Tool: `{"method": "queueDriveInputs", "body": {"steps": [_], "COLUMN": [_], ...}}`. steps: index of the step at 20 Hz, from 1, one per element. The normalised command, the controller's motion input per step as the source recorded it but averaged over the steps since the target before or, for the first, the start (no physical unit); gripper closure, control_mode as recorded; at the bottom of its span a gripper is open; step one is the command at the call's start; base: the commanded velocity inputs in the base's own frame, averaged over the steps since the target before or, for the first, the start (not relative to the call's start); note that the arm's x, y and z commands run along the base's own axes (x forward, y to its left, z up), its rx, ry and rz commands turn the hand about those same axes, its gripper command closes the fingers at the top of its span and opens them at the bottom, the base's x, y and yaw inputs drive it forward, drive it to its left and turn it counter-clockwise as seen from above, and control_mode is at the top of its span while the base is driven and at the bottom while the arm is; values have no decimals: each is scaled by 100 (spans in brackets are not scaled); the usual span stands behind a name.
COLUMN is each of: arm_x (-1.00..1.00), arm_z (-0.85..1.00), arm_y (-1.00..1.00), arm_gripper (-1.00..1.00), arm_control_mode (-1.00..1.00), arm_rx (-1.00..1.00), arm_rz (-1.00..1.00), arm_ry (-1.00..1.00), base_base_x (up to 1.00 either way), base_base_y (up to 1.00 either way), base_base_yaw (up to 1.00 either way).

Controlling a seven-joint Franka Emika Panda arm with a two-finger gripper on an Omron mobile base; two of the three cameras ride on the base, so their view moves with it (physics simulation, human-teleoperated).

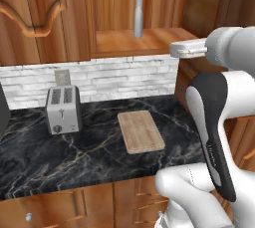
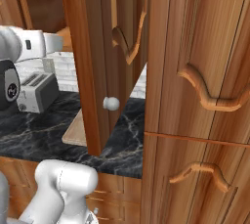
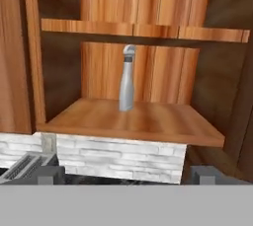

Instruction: Grab the spray bottle from the cabinet, then place it next to the cutting board for sanitizing. Then grab the dish brush from the countertop next to the sink and place it next to the cutting board.

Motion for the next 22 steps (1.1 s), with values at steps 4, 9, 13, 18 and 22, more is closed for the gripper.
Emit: {"method": "queueDriveInputs", "body": {"steps": [4,9,13,18,22], "arm_x": [-5,30,61,77,81], "arm_z": [56,13,0,4,1], "arm_y": [0,0,0,0,0], "arm_gripper": [-100,-100,-100,-100,-100], "arm_control_mode": [-100,-100,-100,-100,-100], "arm_rx": [1,5,12,8,5], "arm_rz": [0,0,0,0,0], "arm_ry": [-54,-25,-1,4,4], "base_base_x": [0,0,0,0,0], "base_base_y": [0,0,0,0,0], "base_base_yaw": [0,0,0,0,0]}}
